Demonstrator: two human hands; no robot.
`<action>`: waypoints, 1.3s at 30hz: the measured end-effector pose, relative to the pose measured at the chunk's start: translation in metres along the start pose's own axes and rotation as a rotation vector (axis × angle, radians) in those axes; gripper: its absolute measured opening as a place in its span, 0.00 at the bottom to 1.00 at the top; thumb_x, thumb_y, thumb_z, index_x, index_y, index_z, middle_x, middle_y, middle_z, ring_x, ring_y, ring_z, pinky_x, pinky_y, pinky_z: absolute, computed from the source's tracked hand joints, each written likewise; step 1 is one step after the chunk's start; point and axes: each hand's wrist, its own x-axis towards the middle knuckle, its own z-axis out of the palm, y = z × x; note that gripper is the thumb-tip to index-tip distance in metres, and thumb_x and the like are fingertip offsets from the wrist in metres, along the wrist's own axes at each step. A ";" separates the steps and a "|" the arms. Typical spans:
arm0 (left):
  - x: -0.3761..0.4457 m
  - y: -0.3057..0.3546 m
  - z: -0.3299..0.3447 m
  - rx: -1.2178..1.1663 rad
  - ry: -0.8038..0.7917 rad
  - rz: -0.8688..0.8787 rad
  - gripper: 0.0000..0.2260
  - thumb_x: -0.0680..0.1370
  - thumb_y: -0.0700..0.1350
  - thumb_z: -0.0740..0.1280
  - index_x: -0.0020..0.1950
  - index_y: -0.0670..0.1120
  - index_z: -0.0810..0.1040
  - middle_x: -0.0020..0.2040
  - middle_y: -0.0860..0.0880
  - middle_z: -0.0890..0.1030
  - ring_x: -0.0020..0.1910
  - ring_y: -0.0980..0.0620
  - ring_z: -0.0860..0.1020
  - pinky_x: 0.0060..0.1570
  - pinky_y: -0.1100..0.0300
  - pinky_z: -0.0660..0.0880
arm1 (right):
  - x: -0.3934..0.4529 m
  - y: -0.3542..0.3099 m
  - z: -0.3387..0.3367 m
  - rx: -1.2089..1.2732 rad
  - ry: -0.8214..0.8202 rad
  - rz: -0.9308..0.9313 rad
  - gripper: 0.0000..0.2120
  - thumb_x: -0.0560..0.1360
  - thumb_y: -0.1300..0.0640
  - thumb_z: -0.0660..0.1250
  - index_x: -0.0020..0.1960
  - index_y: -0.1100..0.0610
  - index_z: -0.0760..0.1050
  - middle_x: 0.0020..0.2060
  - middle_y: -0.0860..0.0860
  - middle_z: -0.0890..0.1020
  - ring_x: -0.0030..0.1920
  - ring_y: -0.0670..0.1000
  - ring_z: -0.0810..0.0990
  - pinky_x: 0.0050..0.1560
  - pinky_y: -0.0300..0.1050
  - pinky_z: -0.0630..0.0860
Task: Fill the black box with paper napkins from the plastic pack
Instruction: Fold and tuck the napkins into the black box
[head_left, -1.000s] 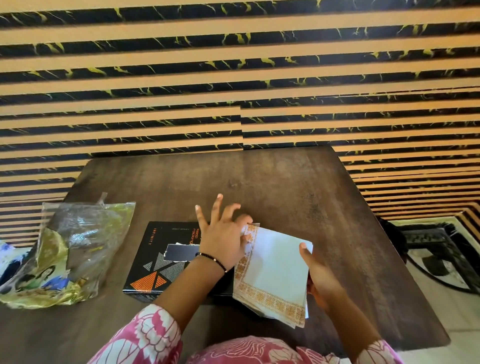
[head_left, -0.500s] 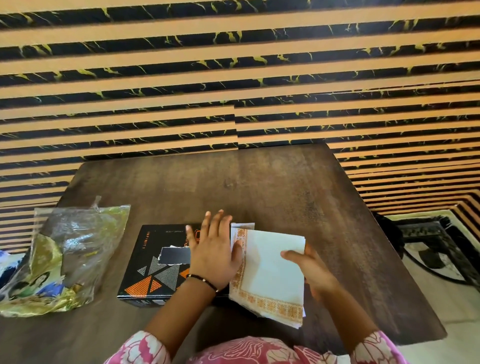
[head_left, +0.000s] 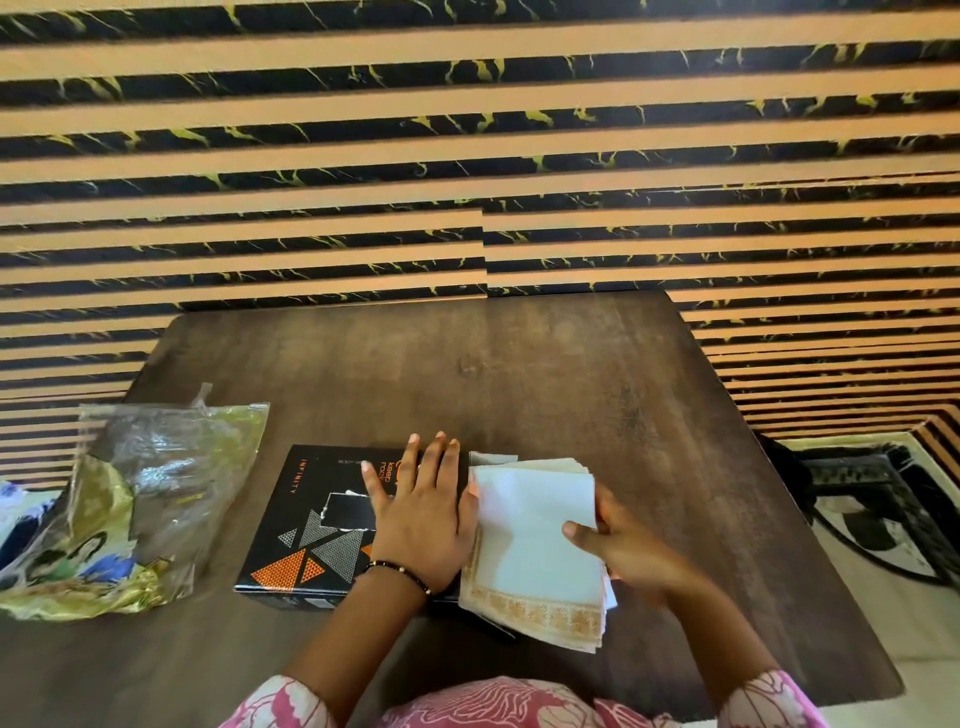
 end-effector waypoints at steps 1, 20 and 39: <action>0.000 0.000 0.000 0.000 0.001 0.000 0.34 0.71 0.60 0.32 0.74 0.51 0.49 0.77 0.53 0.52 0.76 0.51 0.42 0.67 0.35 0.34 | -0.001 0.002 0.001 0.024 -0.004 -0.011 0.23 0.76 0.52 0.64 0.67 0.42 0.58 0.61 0.45 0.74 0.60 0.48 0.76 0.59 0.53 0.77; 0.002 0.000 0.002 0.001 0.010 -0.006 0.34 0.71 0.60 0.32 0.74 0.51 0.49 0.77 0.53 0.53 0.76 0.50 0.42 0.67 0.35 0.34 | 0.020 0.007 0.056 0.361 0.517 0.170 0.27 0.77 0.52 0.60 0.72 0.50 0.53 0.68 0.55 0.70 0.59 0.56 0.76 0.59 0.56 0.76; 0.005 0.001 0.003 0.037 -0.001 0.015 0.32 0.71 0.58 0.34 0.74 0.52 0.50 0.76 0.53 0.54 0.76 0.48 0.43 0.66 0.31 0.36 | 0.006 -0.013 0.065 0.653 0.076 0.185 0.17 0.81 0.47 0.46 0.50 0.48 0.73 0.46 0.44 0.81 0.43 0.40 0.80 0.50 0.36 0.75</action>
